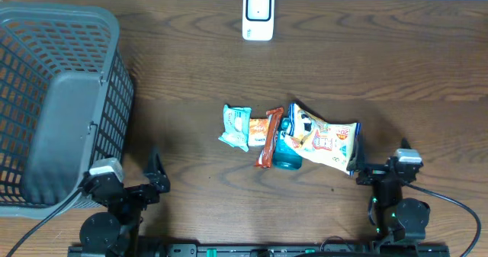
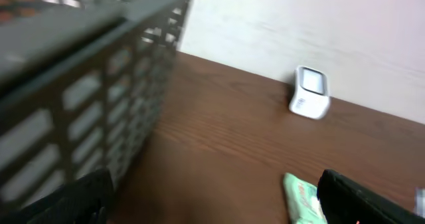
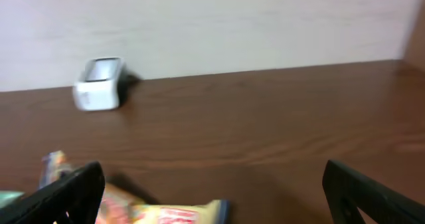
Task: Scan the item barcode
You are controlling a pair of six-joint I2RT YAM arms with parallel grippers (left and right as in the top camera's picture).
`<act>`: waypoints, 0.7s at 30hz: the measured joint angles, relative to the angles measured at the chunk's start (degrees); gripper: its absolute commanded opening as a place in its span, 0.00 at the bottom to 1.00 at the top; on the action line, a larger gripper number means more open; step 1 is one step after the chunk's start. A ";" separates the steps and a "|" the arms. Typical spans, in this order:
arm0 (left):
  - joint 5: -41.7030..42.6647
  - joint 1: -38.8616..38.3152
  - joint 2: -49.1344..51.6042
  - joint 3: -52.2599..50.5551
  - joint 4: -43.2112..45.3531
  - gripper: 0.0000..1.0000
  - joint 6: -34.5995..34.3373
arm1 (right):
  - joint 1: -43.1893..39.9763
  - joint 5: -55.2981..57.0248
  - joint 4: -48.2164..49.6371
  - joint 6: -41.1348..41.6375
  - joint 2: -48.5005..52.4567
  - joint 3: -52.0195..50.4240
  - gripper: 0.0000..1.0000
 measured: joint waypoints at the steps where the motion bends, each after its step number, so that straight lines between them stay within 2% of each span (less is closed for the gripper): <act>1: 0.92 0.00 0.00 0.00 -0.04 0.98 0.00 | 0.00 -2.38 0.55 0.00 0.00 0.00 0.99; 6: 2.56 0.00 0.00 0.00 -0.46 0.98 0.00 | 0.00 -12.87 2.08 1.75 0.00 0.11 0.99; 13: 3.02 0.00 0.00 -0.02 -3.74 0.98 0.00 | 0.00 -17.22 -9.55 5.33 0.09 5.57 0.99; 21: 6.10 0.00 0.00 -1.77 4.28 0.98 1.62 | 0.00 -18.75 -10.84 6.03 0.20 8.76 0.99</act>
